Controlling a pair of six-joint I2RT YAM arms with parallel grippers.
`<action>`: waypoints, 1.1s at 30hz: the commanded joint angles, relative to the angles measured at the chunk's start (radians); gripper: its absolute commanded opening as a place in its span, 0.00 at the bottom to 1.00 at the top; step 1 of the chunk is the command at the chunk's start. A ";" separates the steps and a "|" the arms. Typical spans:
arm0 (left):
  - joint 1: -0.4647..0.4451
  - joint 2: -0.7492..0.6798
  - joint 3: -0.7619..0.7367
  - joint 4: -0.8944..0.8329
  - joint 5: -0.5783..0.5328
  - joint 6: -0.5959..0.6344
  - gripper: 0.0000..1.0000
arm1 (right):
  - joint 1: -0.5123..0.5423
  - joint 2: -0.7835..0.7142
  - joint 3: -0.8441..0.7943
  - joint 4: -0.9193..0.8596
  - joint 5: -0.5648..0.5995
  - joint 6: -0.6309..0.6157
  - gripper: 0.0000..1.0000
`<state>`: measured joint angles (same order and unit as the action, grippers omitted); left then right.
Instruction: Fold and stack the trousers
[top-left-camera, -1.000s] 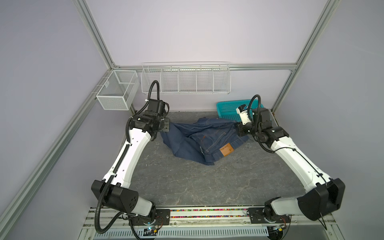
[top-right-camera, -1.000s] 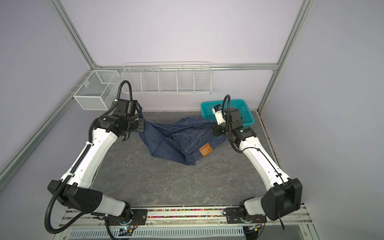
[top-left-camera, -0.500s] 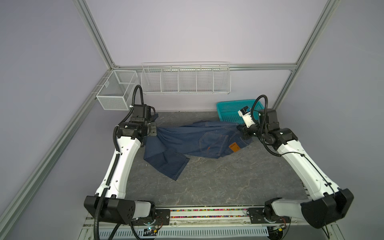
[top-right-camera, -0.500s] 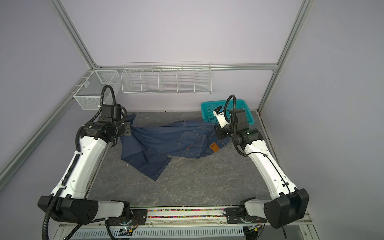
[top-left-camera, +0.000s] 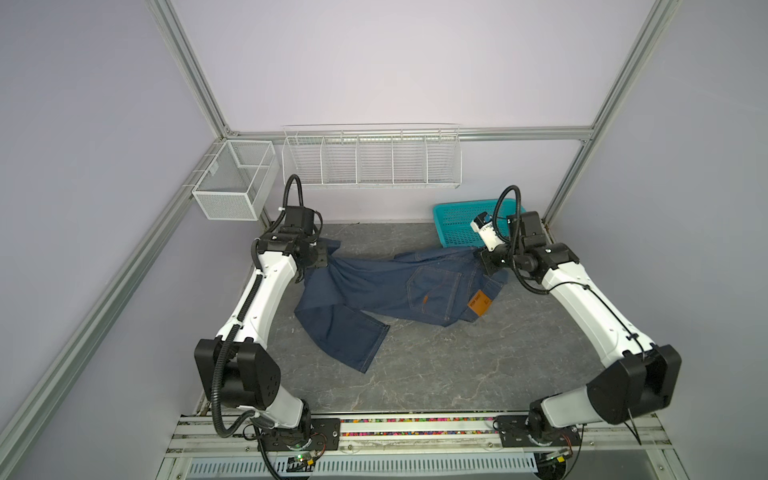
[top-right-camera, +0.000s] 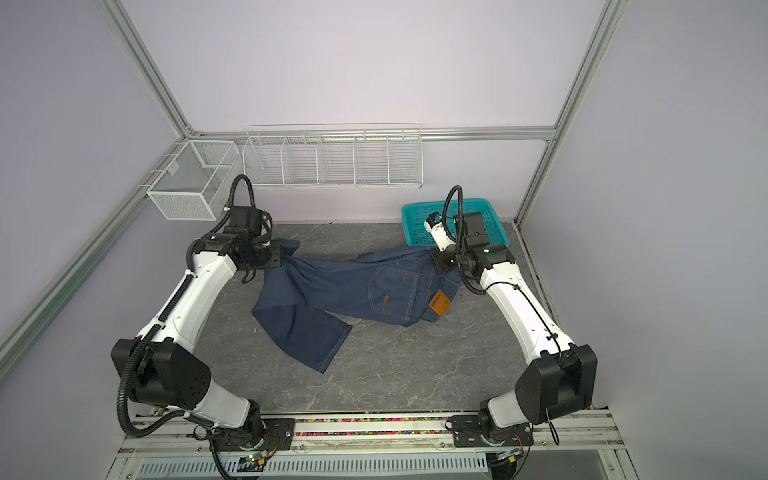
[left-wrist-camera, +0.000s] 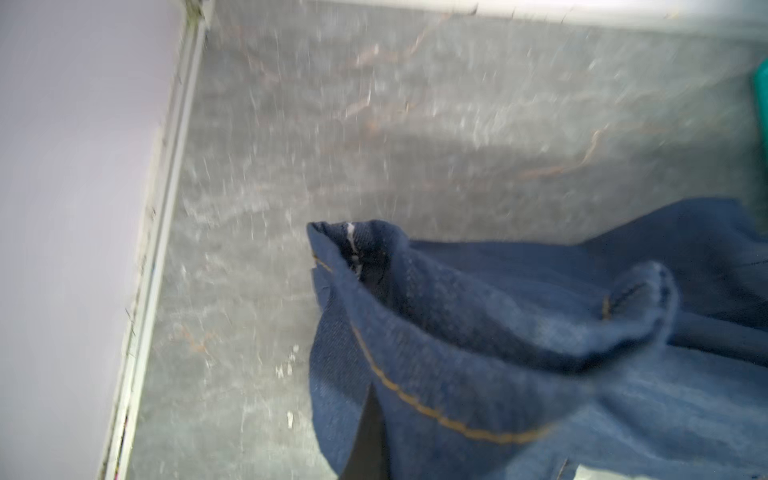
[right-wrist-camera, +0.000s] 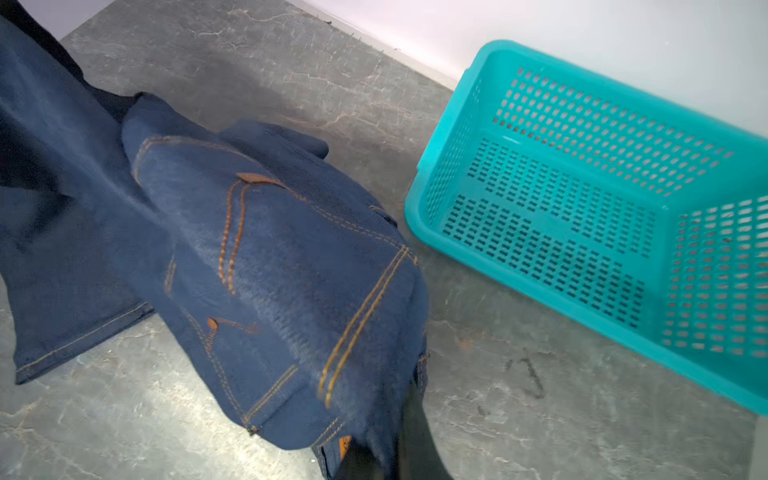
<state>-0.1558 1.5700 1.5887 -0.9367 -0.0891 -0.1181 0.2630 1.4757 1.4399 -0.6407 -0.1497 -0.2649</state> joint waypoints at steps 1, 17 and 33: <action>0.010 -0.005 0.140 -0.003 -0.046 0.020 0.00 | -0.041 -0.009 0.106 -0.029 0.003 -0.122 0.07; -0.081 -0.286 -0.551 0.146 0.100 -0.232 0.02 | 0.180 -0.246 -0.415 -0.180 -0.028 -0.380 0.07; -0.080 -0.308 -0.561 -0.143 -0.136 -0.421 0.29 | 0.382 -0.192 -0.619 -0.161 -0.014 -0.355 0.45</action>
<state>-0.2359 1.2854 0.9699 -0.9897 -0.1238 -0.4995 0.6403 1.3064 0.8261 -0.7898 -0.1699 -0.5884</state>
